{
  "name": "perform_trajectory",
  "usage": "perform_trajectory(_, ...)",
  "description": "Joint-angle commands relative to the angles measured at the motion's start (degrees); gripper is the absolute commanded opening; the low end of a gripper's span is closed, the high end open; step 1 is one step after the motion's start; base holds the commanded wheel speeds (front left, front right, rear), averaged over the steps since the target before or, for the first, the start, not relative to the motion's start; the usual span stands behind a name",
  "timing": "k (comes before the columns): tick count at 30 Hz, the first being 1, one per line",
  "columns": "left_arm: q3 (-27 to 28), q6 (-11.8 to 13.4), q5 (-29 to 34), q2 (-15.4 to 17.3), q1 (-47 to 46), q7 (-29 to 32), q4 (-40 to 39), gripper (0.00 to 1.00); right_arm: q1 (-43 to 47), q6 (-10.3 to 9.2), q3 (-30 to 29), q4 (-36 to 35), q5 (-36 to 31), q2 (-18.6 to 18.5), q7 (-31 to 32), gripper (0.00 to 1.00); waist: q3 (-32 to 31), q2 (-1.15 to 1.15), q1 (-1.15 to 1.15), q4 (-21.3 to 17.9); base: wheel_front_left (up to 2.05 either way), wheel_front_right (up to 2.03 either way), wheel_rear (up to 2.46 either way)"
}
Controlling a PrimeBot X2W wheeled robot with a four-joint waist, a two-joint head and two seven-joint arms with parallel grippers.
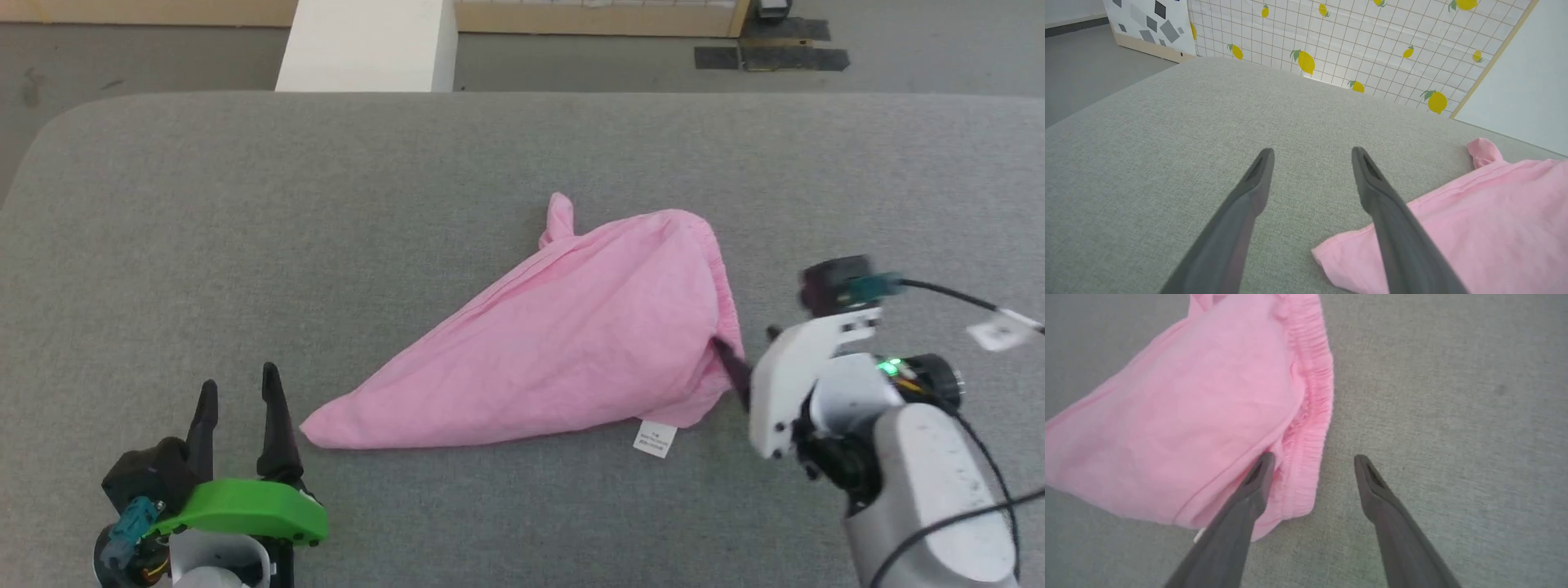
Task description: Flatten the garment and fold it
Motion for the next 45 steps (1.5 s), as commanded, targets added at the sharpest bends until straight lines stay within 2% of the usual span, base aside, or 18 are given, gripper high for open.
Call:
perform_trajectory(1,-0.13,-0.42,0.21,-0.22,-0.13,-0.54,0.13,1.00,-0.77,-0.09,0.91,0.97,-1.06,-0.04,1.88,1.00,1.21,0.00,0.00,1.21,0.00,0.00,0.00)
perform_trajectory(4,-0.37,-0.93,-0.20,-0.32,-0.94,-0.58,0.61,1.00,-1.59,-0.09,3.71,2.39,-3.32,-0.04,3.68,1.00,2.13,0.00,0.00,1.97,0.00,0.00,0.00)
perform_trajectory(7,-0.21,-1.19,-0.53,-0.06,-1.67,-0.61,0.93,1.00,-1.70,-0.09,6.13,3.80,-2.21,-0.04,2.76,1.00,2.53,0.00,0.00,2.37,0.00,0.00,0.00)
perform_trajectory(9,-0.04,-1.17,-0.64,0.15,-2.09,-0.64,0.99,1.00,-1.81,-0.09,6.54,4.35,-0.86,-0.04,1.44,0.18,2.65,0.00,0.00,2.45,0.00,0.00,0.00)
perform_trajectory(10,0.02,-1.15,-0.67,0.25,-2.26,-0.65,1.00,1.00,-1.88,-0.09,6.28,4.27,-0.22,-0.04,0.35,0.00,2.61,0.00,0.00,2.39,0.00,0.00,0.00)
perform_trajectory(13,-0.27,-1.29,-0.57,0.43,-2.45,-0.66,1.13,1.00,-1.18,-0.09,3.20,2.84,0.59,-0.04,-2.41,0.00,1.92,0.00,0.00,2.11,0.00,0.00,0.00)
perform_trajectory(16,-0.58,-1.24,-0.53,0.38,-2.08,-0.65,1.25,1.00,2.39,-0.09,-1.97,-1.75,0.87,-0.04,-4.03,0.00,0.68,0.00,0.00,1.47,0.00,0.00,0.00)
perform_trajectory(20,-0.99,-1.31,-0.83,0.13,-1.31,-0.52,1.17,1.00,12.35,-0.09,-7.75,-10.07,0.54,-0.04,-1.35,0.00,-0.42,0.00,0.00,0.31,0.00,0.00,0.00)
perform_trajectory(22,-1.27,-1.35,-0.91,0.17,-1.03,-0.34,0.89,1.00,20.91,-0.09,-11.00,-15.06,3.09,-0.04,2.08,0.00,-0.39,0.00,0.00,-0.98,0.00,0.00,0.00)
perform_trajectory(26,-1.44,-1.41,-1.02,0.52,-0.92,0.06,0.43,1.00,26.61,-0.09,-12.00,-16.90,7.56,-0.04,3.12,0.00,0.05,0.00,0.00,-2.96,0.00,0.00,0.00)
perform_trajectory(27,-1.51,-1.45,-1.04,0.62,-0.91,0.22,0.40,1.00,26.87,-0.09,-11.83,-16.81,8.84,-0.04,2.51,0.05,0.03,0.00,0.00,-3.31,0.00,0.00,0.00)
perform_trajectory(28,-1.63,-1.51,-1.03,0.77,-0.90,0.44,0.38,1.00,26.92,-0.09,-11.58,-16.71,9.83,-0.04,1.45,1.00,0.01,0.00,0.00,-3.64,0.00,0.00,0.00)
perform_trajectory(31,-1.87,-1.60,-1.10,1.13,-1.10,1.14,0.12,1.00,25.75,-0.09,-13.49,-16.62,12.54,-0.04,-2.91,1.00,-0.13,0.00,0.00,-4.09,0.00,0.00,0.00)
perform_trajectory(35,-3.44,-1.89,-2.13,1.19,-2.46,6.28,-1.63,1.00,23.33,-0.09,-20.63,-16.71,12.31,-0.04,-9.14,1.00,-0.12,0.00,0.00,-4.19,0.00,0.00,0.00)
perform_trajectory(38,-7.64,-3.62,-2.41,2.89,-5.47,16.85,-3.06,1.00,21.69,-0.09,-24.81,-16.67,10.74,-0.04,-10.65,1.00,0.13,0.00,0.00,-4.11,0.00,0.00,0.00)
perform_trajectory(42,-12.00,-3.08,-1.94,5.91,-9.61,33.92,-2.85,1.00,20.09,-0.09,-26.31,-16.73,10.50,-0.04,-10.75,1.00,0.70,0.00,0.00,-4.64,0.00,0.00,0.00)
perform_trajectory(45,-13.82,-2.34,-0.53,8.10,-12.65,42.22,-1.92,1.00,19.41,-0.09,-25.63,-16.68,10.58,-0.04,-10.85,1.00,1.34,0.00,0.00,-5.63,0.00,0.00,0.00)
